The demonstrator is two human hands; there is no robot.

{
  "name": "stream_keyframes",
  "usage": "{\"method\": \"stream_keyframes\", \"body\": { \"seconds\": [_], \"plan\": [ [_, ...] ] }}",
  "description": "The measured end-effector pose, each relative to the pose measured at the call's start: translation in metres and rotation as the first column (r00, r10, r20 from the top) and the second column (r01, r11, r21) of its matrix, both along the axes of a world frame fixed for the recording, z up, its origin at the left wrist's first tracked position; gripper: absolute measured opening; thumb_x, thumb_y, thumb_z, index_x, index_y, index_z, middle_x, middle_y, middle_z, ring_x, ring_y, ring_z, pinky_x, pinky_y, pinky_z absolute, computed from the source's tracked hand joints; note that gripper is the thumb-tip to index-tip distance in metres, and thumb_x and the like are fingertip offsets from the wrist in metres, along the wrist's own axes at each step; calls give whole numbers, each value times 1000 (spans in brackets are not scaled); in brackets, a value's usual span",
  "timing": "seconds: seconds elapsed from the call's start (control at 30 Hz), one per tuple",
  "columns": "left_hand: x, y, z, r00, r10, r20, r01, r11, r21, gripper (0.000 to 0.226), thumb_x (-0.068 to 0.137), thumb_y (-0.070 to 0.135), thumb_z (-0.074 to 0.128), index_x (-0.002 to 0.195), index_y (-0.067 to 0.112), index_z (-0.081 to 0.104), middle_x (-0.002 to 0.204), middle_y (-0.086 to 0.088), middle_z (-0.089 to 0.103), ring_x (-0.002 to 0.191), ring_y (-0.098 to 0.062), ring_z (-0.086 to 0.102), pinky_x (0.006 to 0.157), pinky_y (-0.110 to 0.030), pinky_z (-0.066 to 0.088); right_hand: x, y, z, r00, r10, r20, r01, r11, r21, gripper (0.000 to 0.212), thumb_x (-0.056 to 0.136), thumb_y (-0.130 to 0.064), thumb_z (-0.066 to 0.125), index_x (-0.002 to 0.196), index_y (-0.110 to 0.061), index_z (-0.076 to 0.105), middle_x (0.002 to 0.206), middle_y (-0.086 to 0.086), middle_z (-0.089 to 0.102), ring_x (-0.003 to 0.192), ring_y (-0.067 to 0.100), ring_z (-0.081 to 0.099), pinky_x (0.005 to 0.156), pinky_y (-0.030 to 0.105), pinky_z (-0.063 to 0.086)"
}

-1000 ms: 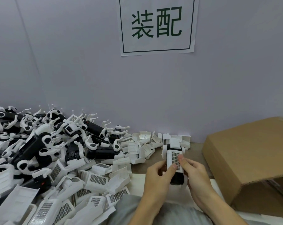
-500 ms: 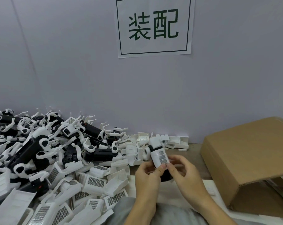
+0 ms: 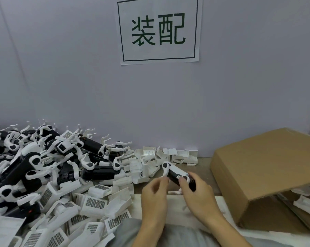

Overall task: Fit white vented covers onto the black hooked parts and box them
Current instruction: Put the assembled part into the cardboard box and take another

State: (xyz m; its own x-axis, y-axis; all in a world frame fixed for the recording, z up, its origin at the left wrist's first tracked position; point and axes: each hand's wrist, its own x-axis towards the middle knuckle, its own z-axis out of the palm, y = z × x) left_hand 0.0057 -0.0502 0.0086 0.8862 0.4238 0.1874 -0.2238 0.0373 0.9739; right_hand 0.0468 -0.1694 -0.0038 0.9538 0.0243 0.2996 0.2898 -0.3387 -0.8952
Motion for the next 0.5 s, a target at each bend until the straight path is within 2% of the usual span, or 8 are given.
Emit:
{"method": "stream_keyframes", "body": {
  "seconds": [0.07, 0.1, 0.13, 0.2, 0.27, 0.4, 0.5],
  "plan": [
    [0, 0, 0, 1000, 25, -12, -25, 999, -24, 26, 99, 12, 56, 82, 16, 75, 81, 9, 75, 81, -4, 67, 70, -18, 46, 5, -7, 5, 973, 15, -232, 42, 971, 237, 27, 97, -33, 53, 83, -13, 66, 65, 2, 63, 47, 12, 58, 65, 49, 60],
    [0, 0, -1, 999, 34, -17, -35, 999, -39, 27, 100, 12, 54, 83, 15, 75, 82, 6, 75, 84, -7, 67, 72, -22, 46, 6, -11, 12, 944, 69, -322, 69, 915, 397, 29, 97, -29, 51, 79, -9, 63, 60, 8, 55, 44, 17, 52, 64, 50, 60],
    [1, 0, -2, 999, 40, -19, -40, 998, -50, 27, 101, 11, 52, 85, 13, 74, 83, 4, 74, 87, -10, 66, 73, -25, 46, 5, -15, 22, 920, 140, -366, 100, 820, 564, 28, 97, -26, 50, 81, -6, 62, 58, 12, 49, 43, 20, 47, 59, 45, 60],
    [3, 1, -4, 999, 34, -25, -35, 998, -55, 27, 102, 10, 50, 87, 12, 72, 88, 0, 73, 89, -16, 65, 74, -31, 46, 4, -28, 46, 911, 257, -322, 112, 598, 794, 25, 96, -24, 47, 95, -3, 60, 64, 14, 47, 47, 23, 48, 61, 36, 58],
    [5, 1, -6, 999, 14, -37, -16, 999, -49, 26, 101, 11, 49, 88, 10, 72, 89, -2, 73, 87, -18, 64, 72, -34, 45, 4, -46, 74, 941, 271, -203, 64, 447, 892, 33, 98, -27, 41, 112, -2, 59, 79, 17, 55, 60, 26, 63, 67, 34, 56],
    [8, 1, -11, 998, -6, -56, 4, 999, -48, 27, 101, 10, 48, 88, 12, 71, 90, -4, 72, 84, -20, 63, 70, -36, 45, 9, -98, 136, 997, 80, 0, -21, 264, 964, 41, 105, -27, 33, 133, -6, 53, 116, 18, 59, 94, 32, 65, 70, 32, 55],
    [8, 1, -10, 998, -8, -59, 4, 997, -71, 27, 101, 9, 48, 87, 13, 71, 90, -5, 71, 81, -19, 62, 69, -35, 45, 17, -139, 172, 988, -145, 62, -42, 139, 989, 43, 108, -35, 25, 132, -16, 56, 125, 12, 60, 98, 28, 65, 76, 31, 55]
  ]
}}
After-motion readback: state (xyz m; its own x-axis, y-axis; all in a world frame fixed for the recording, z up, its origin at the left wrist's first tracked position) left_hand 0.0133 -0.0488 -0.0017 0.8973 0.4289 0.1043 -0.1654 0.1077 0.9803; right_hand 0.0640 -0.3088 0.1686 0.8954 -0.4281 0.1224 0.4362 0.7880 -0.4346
